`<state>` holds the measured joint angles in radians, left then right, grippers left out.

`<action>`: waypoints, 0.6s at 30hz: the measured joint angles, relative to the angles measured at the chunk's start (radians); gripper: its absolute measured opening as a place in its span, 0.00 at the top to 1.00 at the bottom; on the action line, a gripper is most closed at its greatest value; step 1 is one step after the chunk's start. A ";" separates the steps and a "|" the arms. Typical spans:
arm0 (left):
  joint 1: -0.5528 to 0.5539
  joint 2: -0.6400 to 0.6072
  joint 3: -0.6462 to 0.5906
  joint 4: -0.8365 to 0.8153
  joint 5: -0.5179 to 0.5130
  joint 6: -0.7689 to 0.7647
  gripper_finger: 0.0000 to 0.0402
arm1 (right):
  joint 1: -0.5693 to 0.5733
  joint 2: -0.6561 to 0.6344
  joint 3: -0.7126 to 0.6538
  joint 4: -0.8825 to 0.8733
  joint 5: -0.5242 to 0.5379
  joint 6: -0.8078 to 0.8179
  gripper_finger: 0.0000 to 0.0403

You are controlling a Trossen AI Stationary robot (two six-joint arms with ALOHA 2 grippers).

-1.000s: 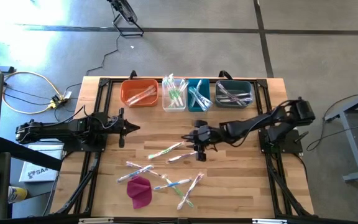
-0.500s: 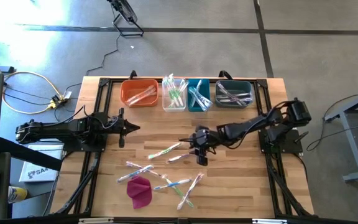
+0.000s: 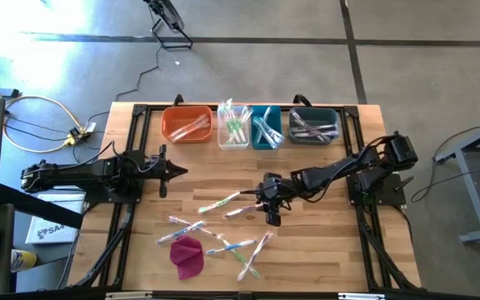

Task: Pick & Place Toothbrushes
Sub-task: Put the purple toothbrush into the green bin

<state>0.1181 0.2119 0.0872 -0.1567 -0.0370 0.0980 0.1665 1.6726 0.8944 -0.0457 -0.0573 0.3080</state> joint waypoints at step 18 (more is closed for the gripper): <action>0.000 0.000 0.000 -0.008 0.000 -0.003 0.99 | -0.001 0.000 0.000 -0.080 0.135 -0.154 0.51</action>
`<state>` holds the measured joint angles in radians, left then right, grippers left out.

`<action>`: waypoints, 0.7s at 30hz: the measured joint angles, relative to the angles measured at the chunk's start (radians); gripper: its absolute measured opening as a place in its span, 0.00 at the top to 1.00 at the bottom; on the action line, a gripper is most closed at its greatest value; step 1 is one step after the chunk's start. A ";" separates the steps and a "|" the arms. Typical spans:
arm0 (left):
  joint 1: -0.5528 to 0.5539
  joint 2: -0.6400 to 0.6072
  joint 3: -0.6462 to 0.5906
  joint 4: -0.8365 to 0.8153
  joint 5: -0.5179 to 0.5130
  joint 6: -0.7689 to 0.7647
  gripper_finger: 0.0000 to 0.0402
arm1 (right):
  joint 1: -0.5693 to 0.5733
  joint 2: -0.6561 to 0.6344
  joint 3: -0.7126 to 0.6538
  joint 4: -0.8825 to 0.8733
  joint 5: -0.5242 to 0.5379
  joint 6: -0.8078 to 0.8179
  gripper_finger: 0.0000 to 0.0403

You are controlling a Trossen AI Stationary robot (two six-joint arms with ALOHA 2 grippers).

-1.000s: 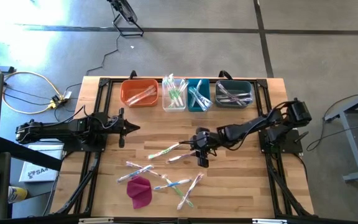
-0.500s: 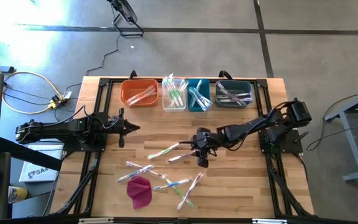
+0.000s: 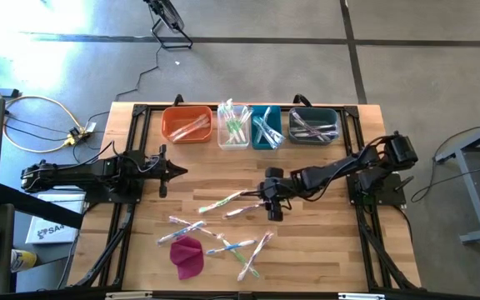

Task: Pick & Place Toothbrushes
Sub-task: Put the purple toothbrush into the green bin

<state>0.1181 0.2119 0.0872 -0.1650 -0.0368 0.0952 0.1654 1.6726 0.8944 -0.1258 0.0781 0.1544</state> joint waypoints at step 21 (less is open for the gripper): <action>0.000 0.000 -0.002 0.002 -0.001 0.000 0.99 | -0.003 0.000 -0.056 -0.047 0.001 -0.023 0.53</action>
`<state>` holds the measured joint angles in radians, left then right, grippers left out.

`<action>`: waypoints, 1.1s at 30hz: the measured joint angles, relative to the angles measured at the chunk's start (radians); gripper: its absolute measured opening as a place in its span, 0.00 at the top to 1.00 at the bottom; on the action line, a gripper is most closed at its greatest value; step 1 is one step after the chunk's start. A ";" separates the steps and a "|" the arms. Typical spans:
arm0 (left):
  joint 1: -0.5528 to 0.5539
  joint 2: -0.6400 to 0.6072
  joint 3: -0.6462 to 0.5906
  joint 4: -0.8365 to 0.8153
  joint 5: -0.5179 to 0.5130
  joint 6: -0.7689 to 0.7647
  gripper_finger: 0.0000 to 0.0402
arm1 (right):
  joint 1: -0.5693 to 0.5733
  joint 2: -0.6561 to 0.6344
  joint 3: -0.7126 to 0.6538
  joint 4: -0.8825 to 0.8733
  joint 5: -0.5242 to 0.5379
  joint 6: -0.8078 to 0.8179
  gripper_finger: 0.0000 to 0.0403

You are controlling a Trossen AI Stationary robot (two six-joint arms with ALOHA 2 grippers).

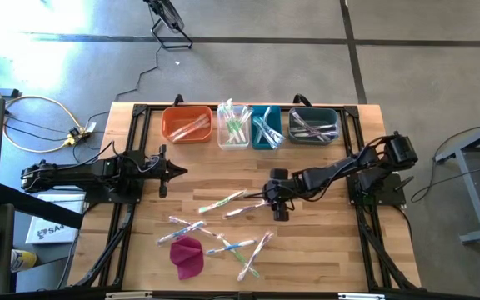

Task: Pick & Place Toothbrushes
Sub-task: Put the purple toothbrush into the green bin

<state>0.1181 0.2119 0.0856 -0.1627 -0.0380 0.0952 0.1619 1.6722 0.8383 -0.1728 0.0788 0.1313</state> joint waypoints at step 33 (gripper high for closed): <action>0.000 0.000 -0.001 0.002 0.000 0.005 0.99 | 0.009 0.135 0.002 0.119 0.002 0.164 0.81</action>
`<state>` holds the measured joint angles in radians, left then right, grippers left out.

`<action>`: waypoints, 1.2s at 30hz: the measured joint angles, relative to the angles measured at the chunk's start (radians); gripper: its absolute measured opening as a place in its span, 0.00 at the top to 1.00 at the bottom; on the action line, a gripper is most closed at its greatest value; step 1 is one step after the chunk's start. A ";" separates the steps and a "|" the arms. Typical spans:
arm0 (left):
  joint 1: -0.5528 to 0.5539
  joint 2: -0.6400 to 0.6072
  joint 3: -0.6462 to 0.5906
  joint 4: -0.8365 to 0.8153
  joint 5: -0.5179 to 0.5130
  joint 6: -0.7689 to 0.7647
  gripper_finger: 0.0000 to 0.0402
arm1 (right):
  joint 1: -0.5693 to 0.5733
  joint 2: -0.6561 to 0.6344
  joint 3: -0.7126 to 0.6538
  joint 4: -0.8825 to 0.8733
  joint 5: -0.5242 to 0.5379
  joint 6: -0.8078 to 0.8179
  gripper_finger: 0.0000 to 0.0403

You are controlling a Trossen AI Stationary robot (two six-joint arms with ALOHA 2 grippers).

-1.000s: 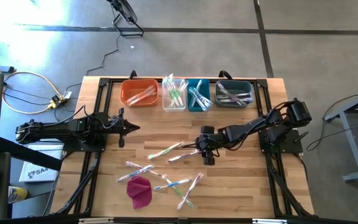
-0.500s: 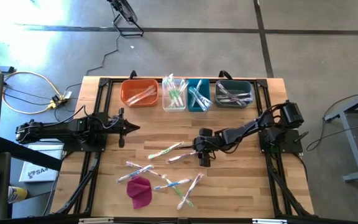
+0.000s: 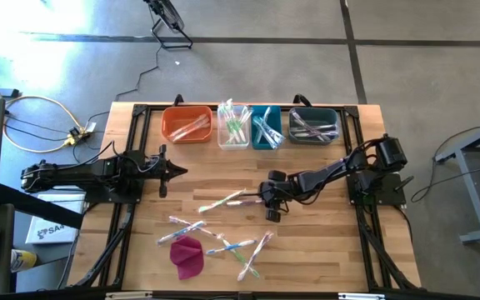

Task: Pick & Place Toothbrushes
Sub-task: Put the purple toothbrush into the green bin

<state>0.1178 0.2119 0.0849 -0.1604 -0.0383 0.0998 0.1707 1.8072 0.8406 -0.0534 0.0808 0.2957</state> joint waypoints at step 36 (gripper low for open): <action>0.000 0.000 0.000 0.000 0.001 0.000 0.99 | 0.061 -0.650 0.056 -0.953 0.525 0.442 0.99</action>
<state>0.1181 0.2115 0.0849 -0.1604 -0.0372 0.1001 0.2322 1.1568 0.8966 -1.0068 0.6056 0.7373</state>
